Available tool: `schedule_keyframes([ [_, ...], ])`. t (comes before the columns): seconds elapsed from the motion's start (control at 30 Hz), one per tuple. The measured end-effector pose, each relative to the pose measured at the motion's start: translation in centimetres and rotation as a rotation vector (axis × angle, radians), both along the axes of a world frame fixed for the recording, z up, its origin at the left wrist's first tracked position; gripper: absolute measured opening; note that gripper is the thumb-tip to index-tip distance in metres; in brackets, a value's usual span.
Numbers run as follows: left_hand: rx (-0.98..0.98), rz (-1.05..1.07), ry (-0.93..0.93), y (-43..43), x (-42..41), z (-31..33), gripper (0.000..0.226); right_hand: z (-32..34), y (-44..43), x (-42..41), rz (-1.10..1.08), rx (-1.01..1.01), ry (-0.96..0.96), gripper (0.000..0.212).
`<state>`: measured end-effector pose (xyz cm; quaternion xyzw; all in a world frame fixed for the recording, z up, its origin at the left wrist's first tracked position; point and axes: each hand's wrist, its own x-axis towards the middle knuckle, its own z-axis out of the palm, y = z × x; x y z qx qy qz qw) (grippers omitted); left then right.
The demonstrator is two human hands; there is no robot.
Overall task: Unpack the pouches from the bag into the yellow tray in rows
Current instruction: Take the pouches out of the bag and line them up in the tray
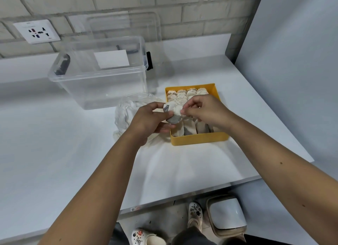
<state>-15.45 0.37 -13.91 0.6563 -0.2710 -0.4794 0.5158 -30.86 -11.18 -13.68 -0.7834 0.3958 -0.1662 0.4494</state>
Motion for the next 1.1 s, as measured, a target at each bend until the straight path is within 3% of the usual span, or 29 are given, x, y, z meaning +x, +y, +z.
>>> schedule_keyframes([
  [0.3, -0.005, 0.083, -0.012, -0.6, -0.1, 0.0, 0.022, 0.4, -0.3, -1.1, -0.007, -0.002, -0.041, 0.016],
  [0.57, 0.011, 0.142, -0.056, -0.2, 0.7, -0.6, 0.020, -2.2, -1.0, -3.3, 0.124, 0.067, 0.212, 0.015],
  [0.93, -0.014, 0.077, -0.110, -0.1, 0.2, -0.3, 0.015, -3.6, -0.5, -1.9, 0.088, -0.184, 0.328, 0.022],
  [1.1, -0.021, 0.028, -0.151, -0.3, -0.2, 0.1, 0.020, -0.5, -0.7, -2.5, 0.052, -0.119, 0.165, 0.027],
])
